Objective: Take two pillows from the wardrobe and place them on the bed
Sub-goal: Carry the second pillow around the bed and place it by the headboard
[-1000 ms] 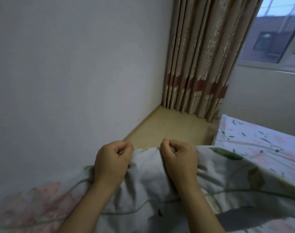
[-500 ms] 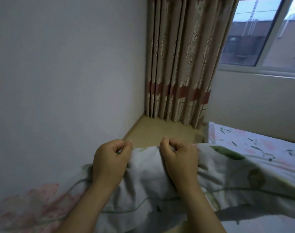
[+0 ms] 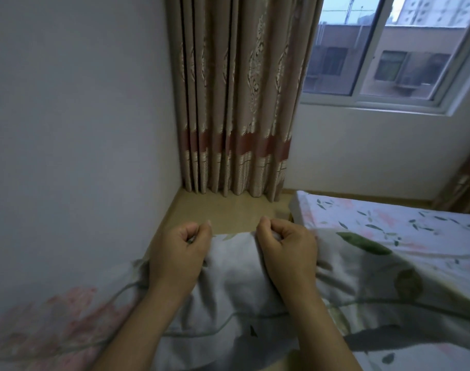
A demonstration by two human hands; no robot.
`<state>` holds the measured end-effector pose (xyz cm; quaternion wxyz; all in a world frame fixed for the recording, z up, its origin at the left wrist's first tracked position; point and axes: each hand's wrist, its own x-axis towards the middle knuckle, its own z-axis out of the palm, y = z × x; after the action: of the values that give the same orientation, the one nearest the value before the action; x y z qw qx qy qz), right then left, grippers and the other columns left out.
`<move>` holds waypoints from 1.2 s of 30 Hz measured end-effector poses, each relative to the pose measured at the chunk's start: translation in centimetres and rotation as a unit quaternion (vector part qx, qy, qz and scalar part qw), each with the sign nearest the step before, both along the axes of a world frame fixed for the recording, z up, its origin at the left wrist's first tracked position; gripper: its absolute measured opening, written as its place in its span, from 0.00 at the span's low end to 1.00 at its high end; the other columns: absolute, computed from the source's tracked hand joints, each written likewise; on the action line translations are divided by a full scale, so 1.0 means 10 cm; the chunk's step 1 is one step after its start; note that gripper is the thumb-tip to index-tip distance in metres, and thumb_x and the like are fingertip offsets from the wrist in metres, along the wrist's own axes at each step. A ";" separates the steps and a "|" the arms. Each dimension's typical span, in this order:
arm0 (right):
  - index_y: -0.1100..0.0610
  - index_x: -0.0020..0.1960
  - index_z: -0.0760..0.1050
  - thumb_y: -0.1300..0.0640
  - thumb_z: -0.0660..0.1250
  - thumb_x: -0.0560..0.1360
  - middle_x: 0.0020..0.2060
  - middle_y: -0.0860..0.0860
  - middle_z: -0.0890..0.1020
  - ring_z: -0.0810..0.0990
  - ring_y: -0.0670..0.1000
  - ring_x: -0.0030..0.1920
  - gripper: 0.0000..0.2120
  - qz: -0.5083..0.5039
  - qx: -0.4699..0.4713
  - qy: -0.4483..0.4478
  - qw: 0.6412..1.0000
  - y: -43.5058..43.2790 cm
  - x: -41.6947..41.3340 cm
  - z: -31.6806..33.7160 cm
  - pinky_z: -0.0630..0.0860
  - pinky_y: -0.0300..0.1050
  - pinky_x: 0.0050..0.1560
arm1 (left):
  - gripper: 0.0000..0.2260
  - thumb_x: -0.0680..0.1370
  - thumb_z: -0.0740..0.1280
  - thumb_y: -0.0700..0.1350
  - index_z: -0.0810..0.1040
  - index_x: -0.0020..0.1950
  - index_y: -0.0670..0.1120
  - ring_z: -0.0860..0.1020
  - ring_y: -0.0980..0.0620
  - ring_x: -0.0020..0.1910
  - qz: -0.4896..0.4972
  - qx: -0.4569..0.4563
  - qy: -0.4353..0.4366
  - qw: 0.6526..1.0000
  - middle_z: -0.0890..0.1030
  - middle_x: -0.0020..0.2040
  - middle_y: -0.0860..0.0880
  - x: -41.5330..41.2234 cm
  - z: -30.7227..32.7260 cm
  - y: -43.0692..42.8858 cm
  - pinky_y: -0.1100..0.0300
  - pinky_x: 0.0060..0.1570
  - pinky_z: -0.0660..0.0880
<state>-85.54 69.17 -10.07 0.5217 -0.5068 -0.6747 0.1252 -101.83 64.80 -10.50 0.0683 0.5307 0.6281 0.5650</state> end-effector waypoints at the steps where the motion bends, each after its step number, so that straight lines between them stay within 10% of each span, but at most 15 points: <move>1: 0.60 0.24 0.66 0.53 0.64 0.73 0.18 0.50 0.66 0.64 0.46 0.22 0.21 -0.010 0.000 -0.004 1.000 0.14 -0.03 0.00 0.66 0.44 0.32 | 0.20 0.72 0.63 0.52 0.60 0.25 0.48 0.60 0.56 0.22 -0.008 0.002 0.002 1.000 0.61 0.21 0.51 -0.04 0.00 0.17 0.64 0.23 0.57; 36: 0.52 0.22 0.58 0.52 0.63 0.73 0.18 0.47 0.59 0.66 0.51 0.25 0.23 -0.184 -0.007 -0.030 0.982 5.83 -0.16 0.06 0.71 0.51 0.39 | 0.22 0.75 0.66 0.47 0.60 0.25 0.46 0.61 0.55 0.23 -0.185 -0.015 0.003 0.983 0.61 0.21 0.50 -0.24 0.00 6.42 0.60 0.25 0.59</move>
<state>-87.18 127.45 -9.44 0.5118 -0.6296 -0.5843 0.0172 -104.18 129.02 -10.50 0.1772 0.6382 0.5278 0.5317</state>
